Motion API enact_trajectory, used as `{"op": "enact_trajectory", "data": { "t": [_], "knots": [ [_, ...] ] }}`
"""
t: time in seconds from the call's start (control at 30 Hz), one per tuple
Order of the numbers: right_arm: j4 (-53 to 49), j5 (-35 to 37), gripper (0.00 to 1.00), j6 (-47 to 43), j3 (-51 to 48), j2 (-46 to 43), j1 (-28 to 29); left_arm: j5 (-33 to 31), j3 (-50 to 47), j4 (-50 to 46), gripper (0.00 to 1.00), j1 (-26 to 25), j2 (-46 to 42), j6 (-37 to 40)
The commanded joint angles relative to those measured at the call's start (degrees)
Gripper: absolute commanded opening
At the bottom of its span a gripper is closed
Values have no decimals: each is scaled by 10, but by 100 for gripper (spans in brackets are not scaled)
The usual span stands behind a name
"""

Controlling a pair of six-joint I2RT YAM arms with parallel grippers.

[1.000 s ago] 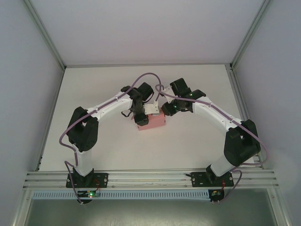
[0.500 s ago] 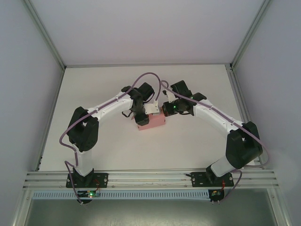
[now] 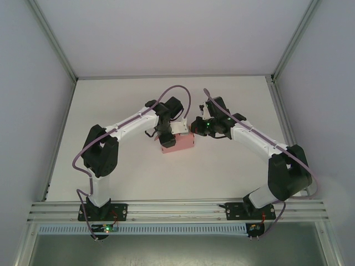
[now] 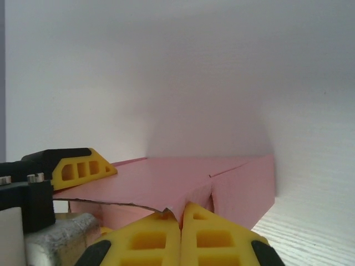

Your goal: Assemble paper box

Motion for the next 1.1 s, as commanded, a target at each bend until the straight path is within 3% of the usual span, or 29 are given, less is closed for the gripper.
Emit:
{"op": "enact_trajectory", "data": {
  "t": [0.0, 0.13, 0.43, 0.63, 0.87, 1.0, 1.03, 1.07],
  "knots": [
    [-32, -100, 0, -23, 30, -5, 18, -7, 8, 67, 35, -4, 23, -9],
    [-47, 13, 0, -127, 2, -8, 15, 0, 4, 68, 35, -3, 23, 5],
    [62, 159, 0, -323, -127, -75, 21, 2, 15, 60, 35, 0, 28, 23],
    [193, 133, 0, -300, -218, -116, 36, 9, 28, 74, 35, 1, 36, -5],
    [245, 265, 0, -234, -243, -120, 79, 13, 33, 95, 41, 2, 26, -36],
    [231, 310, 0, -217, -241, -139, 98, 16, 27, 102, 59, 2, 7, -53],
    [223, 321, 0, -213, -238, -144, 100, 17, 24, 104, 71, 2, -1, -56],
    [220, 325, 0, -209, -238, -148, 102, 17, 20, 108, 93, 1, -10, -58]
  ]
}}
